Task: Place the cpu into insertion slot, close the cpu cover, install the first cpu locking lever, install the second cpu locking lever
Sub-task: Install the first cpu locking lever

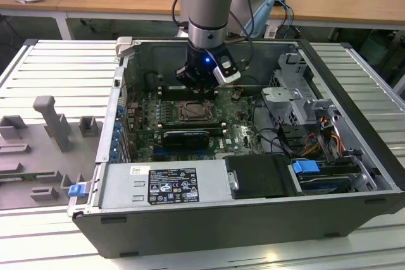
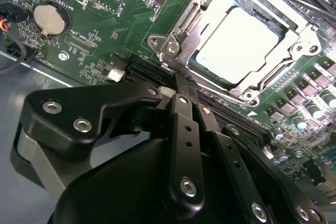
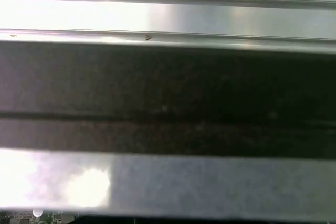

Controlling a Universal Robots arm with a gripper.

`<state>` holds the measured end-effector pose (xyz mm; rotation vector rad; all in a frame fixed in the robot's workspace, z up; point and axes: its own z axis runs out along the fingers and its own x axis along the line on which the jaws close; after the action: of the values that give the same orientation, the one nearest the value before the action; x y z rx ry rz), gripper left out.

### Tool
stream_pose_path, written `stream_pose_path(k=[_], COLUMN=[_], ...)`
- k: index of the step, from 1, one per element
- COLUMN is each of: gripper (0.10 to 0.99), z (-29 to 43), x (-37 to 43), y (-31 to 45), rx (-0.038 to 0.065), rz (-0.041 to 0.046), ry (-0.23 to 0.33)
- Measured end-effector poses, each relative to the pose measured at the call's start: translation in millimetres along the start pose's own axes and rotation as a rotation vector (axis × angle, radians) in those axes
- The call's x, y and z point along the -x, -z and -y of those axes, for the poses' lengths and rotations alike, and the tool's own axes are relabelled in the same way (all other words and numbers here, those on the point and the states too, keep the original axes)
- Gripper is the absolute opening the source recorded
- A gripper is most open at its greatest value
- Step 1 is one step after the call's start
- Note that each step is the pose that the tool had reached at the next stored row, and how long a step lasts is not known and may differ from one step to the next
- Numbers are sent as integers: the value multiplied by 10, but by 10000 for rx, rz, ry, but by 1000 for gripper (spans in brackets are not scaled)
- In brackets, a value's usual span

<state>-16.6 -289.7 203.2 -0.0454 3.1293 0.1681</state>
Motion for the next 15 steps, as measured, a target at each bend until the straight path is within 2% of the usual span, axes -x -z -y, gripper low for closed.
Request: stream_pose_path(k=[8, 9, 12, 15], gripper=[106, 106, 106, 106], z=[3, 1, -9, 6], x=[3, 5, 6, 6], y=[-23, -14, 80, 95], rx=[-13, -10, -11, -11], rz=[1, 3, 3, 2], ry=[0, 0, 0, 1])
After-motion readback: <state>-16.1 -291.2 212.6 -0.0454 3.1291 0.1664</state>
